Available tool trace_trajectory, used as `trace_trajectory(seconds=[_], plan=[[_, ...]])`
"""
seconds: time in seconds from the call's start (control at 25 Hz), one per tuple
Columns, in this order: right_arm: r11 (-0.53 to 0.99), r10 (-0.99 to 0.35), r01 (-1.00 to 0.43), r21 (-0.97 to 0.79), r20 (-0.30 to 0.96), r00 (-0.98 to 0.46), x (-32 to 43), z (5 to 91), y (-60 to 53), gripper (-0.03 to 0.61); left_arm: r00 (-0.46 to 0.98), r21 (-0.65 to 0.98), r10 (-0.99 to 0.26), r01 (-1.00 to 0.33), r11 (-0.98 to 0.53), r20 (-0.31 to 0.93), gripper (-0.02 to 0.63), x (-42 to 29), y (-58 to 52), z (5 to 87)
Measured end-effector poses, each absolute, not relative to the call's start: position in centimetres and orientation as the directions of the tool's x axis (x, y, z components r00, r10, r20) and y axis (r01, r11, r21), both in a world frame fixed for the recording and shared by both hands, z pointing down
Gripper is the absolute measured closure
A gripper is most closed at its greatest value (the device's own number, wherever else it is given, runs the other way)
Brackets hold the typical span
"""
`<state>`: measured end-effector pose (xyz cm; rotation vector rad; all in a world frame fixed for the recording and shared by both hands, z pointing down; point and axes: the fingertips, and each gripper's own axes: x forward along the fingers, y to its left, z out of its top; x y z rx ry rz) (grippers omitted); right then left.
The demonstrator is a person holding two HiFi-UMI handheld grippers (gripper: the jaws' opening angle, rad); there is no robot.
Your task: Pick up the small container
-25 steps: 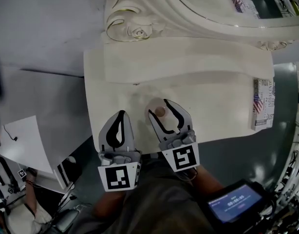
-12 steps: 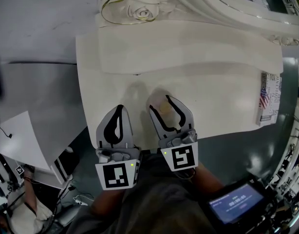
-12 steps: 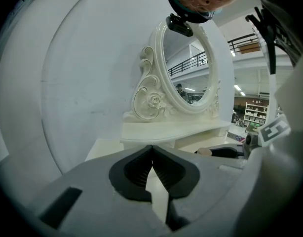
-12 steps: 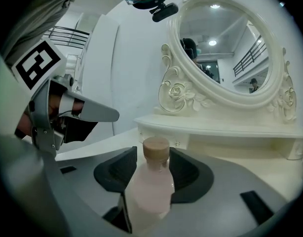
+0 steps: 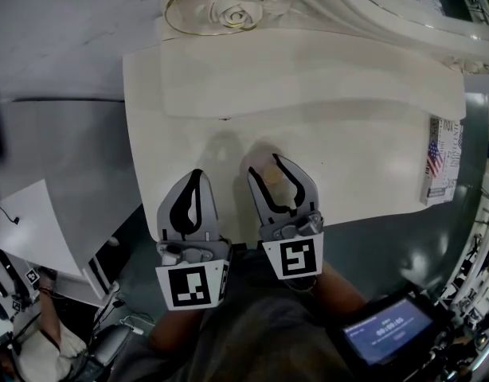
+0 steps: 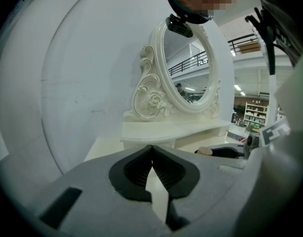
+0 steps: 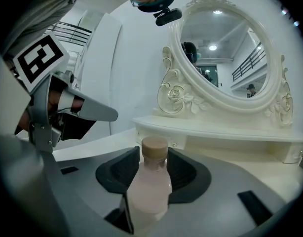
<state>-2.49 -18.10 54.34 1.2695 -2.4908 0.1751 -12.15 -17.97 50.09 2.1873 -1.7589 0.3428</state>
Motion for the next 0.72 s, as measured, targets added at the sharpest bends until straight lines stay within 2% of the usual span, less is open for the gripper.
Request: trace_trajectory(seconds=[0.28,0.72], plan=[[0.584,-0.763,-0.811,0.014,0.350,-0.543,-2.33,54.16,-18.26,0.436,0.224,0.097,-0.899,-0.975,-0.202,0.377,0.600,-11.85,-18.08,49.87],[0.583,-0.770,-0.812,0.011,0.327,-0.549,-2.44,53.85,-18.44,0.439,0.225,0.091,-0.903,-0.974,-0.206,0.365,0.600,-11.67,-18.27,49.34]])
